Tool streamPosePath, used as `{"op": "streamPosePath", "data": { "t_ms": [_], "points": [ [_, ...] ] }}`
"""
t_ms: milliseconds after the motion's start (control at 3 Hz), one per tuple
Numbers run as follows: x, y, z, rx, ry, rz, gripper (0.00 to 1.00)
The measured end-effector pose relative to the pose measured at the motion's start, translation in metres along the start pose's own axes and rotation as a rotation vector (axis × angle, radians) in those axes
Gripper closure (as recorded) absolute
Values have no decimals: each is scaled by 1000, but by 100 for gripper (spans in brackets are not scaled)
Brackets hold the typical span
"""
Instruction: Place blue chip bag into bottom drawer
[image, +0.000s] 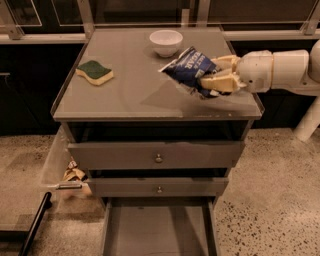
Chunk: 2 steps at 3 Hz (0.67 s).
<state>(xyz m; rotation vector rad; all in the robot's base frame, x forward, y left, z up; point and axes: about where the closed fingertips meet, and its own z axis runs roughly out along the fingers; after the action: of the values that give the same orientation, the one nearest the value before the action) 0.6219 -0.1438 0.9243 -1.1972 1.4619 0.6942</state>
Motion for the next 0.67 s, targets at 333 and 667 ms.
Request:
{"op": "streamPosePath", "data": {
  "t_ms": [333, 667],
  "points": [
    [5, 32, -27, -92, 38, -52, 100],
    [4, 59, -52, -129, 120, -114, 100]
  ]
}}
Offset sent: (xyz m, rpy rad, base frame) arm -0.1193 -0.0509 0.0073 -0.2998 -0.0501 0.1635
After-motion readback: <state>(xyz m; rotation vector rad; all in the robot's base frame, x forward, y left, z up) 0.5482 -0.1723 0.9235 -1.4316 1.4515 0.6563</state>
